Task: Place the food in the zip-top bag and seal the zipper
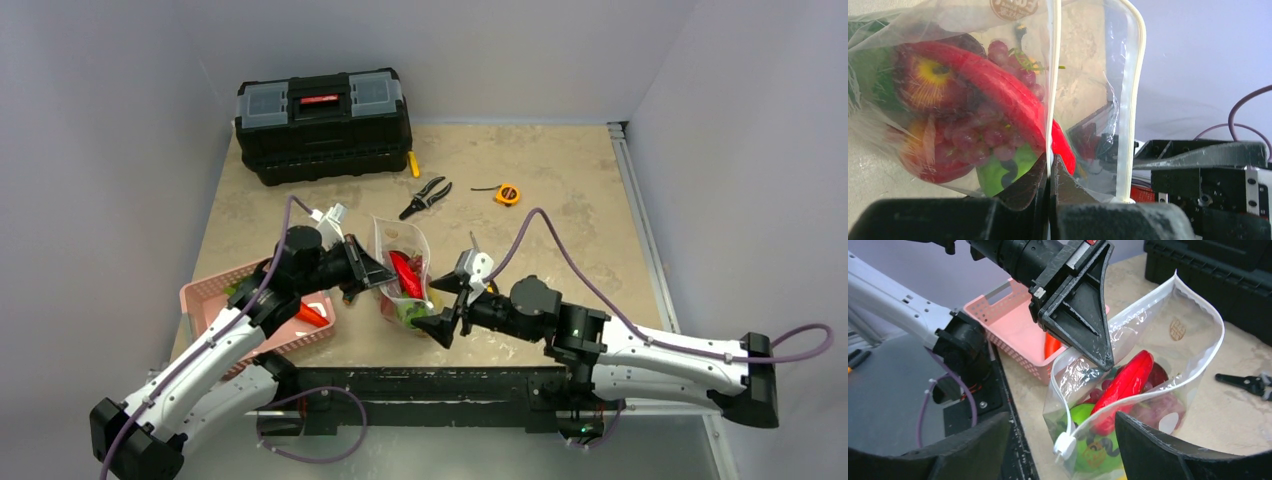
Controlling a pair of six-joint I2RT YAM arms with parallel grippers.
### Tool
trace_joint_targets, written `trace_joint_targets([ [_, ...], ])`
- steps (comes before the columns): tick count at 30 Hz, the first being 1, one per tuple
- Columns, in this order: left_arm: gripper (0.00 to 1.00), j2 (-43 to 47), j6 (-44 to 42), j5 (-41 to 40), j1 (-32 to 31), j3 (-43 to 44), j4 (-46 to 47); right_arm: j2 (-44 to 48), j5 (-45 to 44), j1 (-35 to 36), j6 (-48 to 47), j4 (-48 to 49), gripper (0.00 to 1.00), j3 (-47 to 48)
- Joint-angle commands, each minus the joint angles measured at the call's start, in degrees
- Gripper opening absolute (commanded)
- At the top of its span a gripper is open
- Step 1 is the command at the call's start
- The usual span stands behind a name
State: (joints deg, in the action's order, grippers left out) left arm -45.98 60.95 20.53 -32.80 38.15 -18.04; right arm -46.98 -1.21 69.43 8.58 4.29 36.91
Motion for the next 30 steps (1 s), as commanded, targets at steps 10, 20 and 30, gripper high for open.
trace_joint_targets([
  [10,0.00,1.1,-0.7,-1.3,-0.3,4.1,-1.5,-8.3,-28.8,12.3,-10.1,4.6,0.41,3.2],
  [20,0.13,5.4,-6.3,-4.9,-0.3,7.4,-9.4,-3.6,-15.8,7.2,-10.1,7.4,0.00,-0.2],
  [30,0.59,13.4,-36.9,5.1,-0.3,14.2,-10.2,0.3,-0.6,-1.6,-10.1,4.1,0.00,-2.4],
])
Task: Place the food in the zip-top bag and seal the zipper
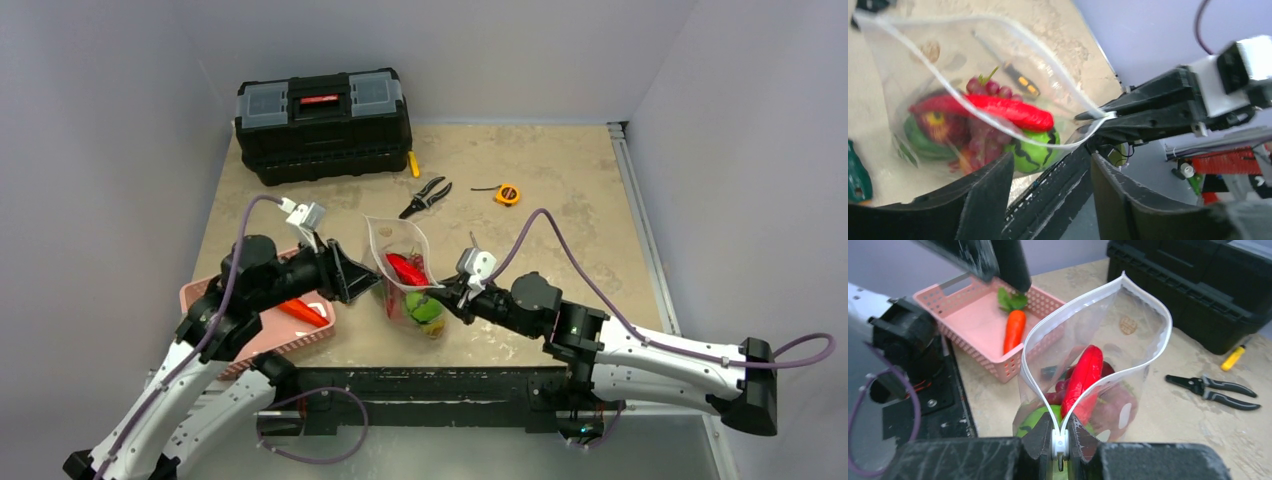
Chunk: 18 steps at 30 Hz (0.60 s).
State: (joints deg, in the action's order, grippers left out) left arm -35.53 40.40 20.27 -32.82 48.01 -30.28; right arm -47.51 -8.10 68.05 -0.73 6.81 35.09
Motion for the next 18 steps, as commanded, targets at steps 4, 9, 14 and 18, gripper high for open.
trace_joint_targets([
  [4,0.66,7.0,-29.8,15.3,-0.3,-0.9,19.1,0.5,7.4,-0.3,-0.3,1.8,0.00,-0.8],
  [9,0.70,-0.6,-47.3,28.3,-0.9,3.8,17.2,0.7,7.9,-0.4,0.4,1.4,0.00,-0.2],
  [14,0.71,-8.2,-73.4,35.0,-4.7,11.6,1.1,0.1,9.9,-0.4,0.4,0.3,0.00,0.3],
  [18,0.74,-12.3,-79.2,36.6,-7.9,12.9,0.2,-0.3,9.8,-0.4,2.4,0.8,0.00,-0.1],
])
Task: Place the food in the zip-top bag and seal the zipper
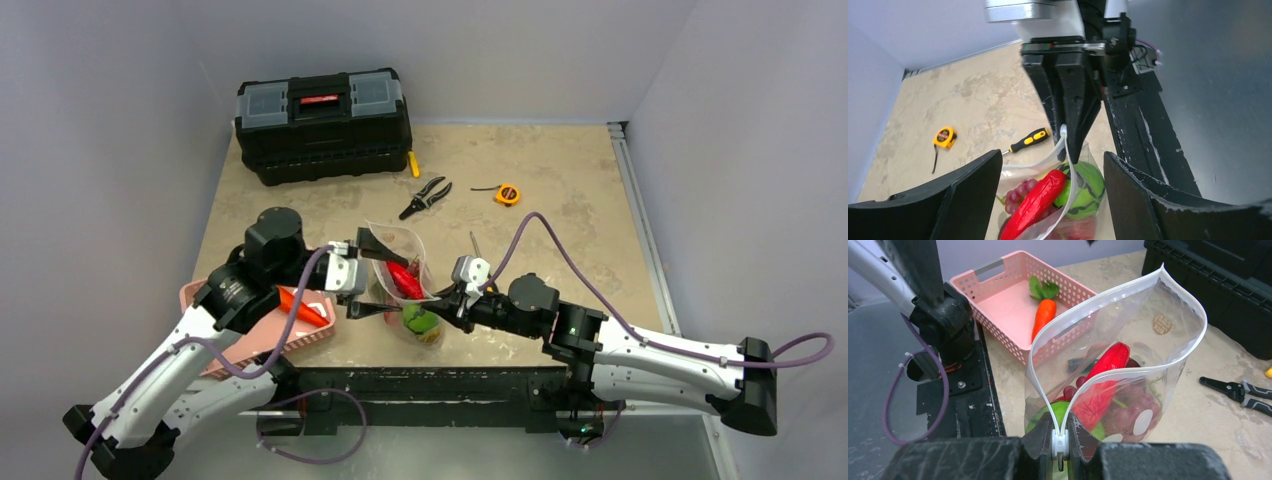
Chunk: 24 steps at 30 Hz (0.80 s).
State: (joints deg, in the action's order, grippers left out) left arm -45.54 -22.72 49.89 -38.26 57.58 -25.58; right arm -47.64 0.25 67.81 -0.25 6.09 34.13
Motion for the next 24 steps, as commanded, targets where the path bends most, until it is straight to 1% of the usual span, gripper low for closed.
trace_joint_targets([
  [1,0.74,-3.9,-17.2,7.6,-3.3,4.4,-6.2,-0.3,1.5,-0.1,2.1,1.7,0.00,0.8],
  [3,0.73,-7.9,-20.9,7.0,-5.6,7.1,-11.5,-0.5,1.6,-0.2,2.3,1.9,0.00,0.9],
  [7,0.71,-15.1,-27.9,2.1,-10.8,12.1,-20.9,-0.9,2.0,-0.1,2.4,1.5,0.00,1.4],
  [10,0.69,-18.9,-29.7,-1.6,-12.4,13.3,-22.9,-0.8,2.0,-0.1,2.3,1.1,0.00,1.5],
  [12,0.69,-20.4,-30.8,-2.5,-12.5,13.4,-24.0,-0.6,2.0,-0.1,2.2,0.9,0.00,1.5],
  [16,0.65,-21.2,-30.2,-5.4,-12.5,11.1,-20.8,-0.3,2.4,-0.1,2.3,0.9,0.00,1.2],
  [17,0.61,-21.2,-29.9,-6.1,-12.5,10.5,-19.9,-0.2,2.4,-0.1,2.4,1.0,0.00,1.3],
  [18,0.56,-21.2,-29.5,-7.8,-12.5,10.0,-19.1,-0.2,2.5,-0.1,2.4,1.0,0.00,1.3],
  [19,0.49,-21.2,-28.8,-9.4,-12.5,9.4,-18.1,-0.1,2.4,-0.1,2.4,0.9,0.00,1.2],
  [20,0.40,-21.2,-28.3,-11.2,-12.5,9.0,-17.3,-0.1,2.3,-0.1,2.4,0.9,0.00,1.2],
  [21,0.36,-21.2,-27.9,-12.7,-12.5,8.7,-16.9,0.0,2.2,0.0,2.4,0.9,0.00,1.3],
  [22,0.34,-21.0,-27.2,-14.0,-12.4,8.2,-16.4,0.1,2.1,-0.1,2.4,0.9,0.00,1.3],
  [24,0.33,-20.5,-26.4,-15.2,-12.4,7.2,-16.0,0.3,2.1,-0.1,2.5,0.8,0.00,1.2],
])
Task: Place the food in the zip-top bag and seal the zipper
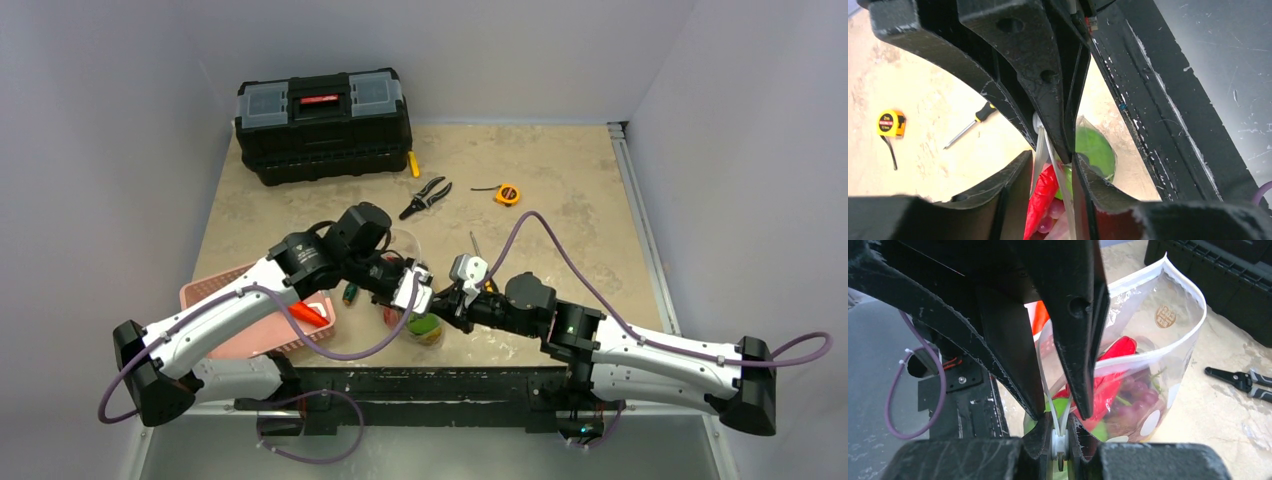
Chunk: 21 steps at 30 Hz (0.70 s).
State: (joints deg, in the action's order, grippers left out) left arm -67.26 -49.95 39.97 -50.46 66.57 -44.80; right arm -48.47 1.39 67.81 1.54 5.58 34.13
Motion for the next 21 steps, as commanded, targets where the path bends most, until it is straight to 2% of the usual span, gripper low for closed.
trace_joint_targets([
  [1,0.31,1.5,1.1,-5.4,-0.2,-2.3,3.2,1.2,1.0,-0.2,0.7,1.2,0.00,1.3],
  [2,0.26,1.7,1.8,-5.7,-0.2,-2.5,3.2,1.3,0.9,-0.1,0.7,1.2,0.00,1.4],
  [4,0.07,1.8,3.7,-8.2,-0.2,-2.4,2.7,1.3,0.3,-0.1,0.7,1.0,0.00,1.5],
  [5,0.00,1.9,5.3,-9.8,-0.2,-2.3,2.7,1.4,-0.5,-0.1,0.7,0.9,0.00,1.6],
  [6,0.00,2.4,7.6,-11.6,-0.2,-2.3,3.5,1.6,-1.9,-0.1,1.2,1.1,0.01,1.4],
  [9,0.00,5.1,17.1,-13.4,-0.1,-4.0,9.2,2.1,-6.4,-0.1,3.2,2.6,0.33,0.3],
  [11,0.00,6.8,25.5,-11.5,-0.1,-5.5,13.2,2.8,-8.6,-0.1,4.4,4.9,0.44,-1.3],
  [16,0.00,9.4,40.9,-10.2,-0.1,-9.1,22.2,7.7,-9.9,-0.2,6.5,16.9,0.41,-10.3],
  [21,0.00,11.8,46.8,-8.0,-0.1,-13.2,29.4,9.0,-5.9,-0.7,8.4,19.9,0.42,-12.2],
])
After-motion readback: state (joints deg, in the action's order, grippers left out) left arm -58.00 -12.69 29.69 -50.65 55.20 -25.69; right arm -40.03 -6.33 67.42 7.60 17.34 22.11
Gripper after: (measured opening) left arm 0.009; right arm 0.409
